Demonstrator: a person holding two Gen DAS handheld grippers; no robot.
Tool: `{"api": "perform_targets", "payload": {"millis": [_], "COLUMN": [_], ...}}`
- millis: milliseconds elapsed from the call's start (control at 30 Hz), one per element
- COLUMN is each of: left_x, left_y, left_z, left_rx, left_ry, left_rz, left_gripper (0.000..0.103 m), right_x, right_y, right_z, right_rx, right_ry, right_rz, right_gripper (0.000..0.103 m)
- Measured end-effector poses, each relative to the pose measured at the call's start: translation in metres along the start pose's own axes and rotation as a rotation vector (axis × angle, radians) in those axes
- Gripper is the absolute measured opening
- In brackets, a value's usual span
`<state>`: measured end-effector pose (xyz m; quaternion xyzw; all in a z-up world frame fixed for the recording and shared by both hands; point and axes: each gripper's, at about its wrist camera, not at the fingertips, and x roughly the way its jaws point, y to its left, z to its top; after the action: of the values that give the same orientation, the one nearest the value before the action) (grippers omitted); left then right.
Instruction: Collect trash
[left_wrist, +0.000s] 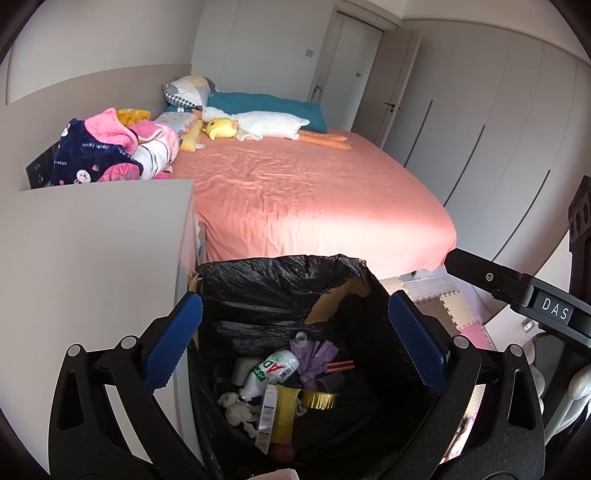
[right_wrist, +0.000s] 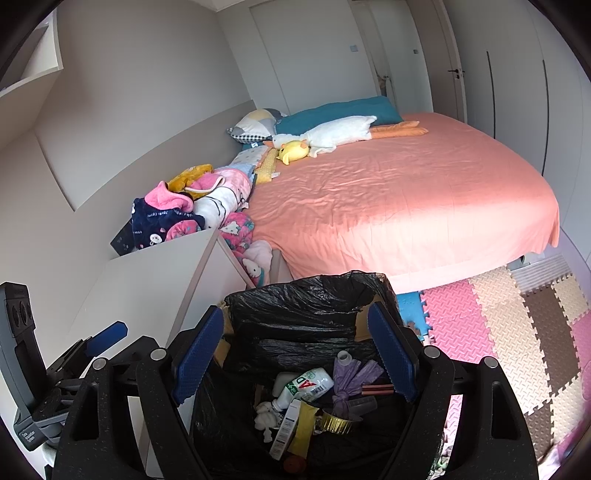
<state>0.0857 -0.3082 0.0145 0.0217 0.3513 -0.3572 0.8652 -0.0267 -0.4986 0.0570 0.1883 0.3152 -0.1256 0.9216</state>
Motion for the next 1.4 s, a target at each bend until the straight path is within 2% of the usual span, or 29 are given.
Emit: {"api": "perform_targets", "payload": {"millis": [1400], "left_x": [-0.0041], "left_y": [-0.0088], "left_z": [0.0012], "left_rx": [0.058], "left_ry": [-0.002], "left_rz": [0.017], "left_gripper": [0.097], "right_x": [-0.0017], "right_y": [-0.0004], "right_z": [-0.0011], "right_rx": [0.001], "right_ry": [0.003], "right_rz": [-0.004], "right_gripper": [0.080]}}
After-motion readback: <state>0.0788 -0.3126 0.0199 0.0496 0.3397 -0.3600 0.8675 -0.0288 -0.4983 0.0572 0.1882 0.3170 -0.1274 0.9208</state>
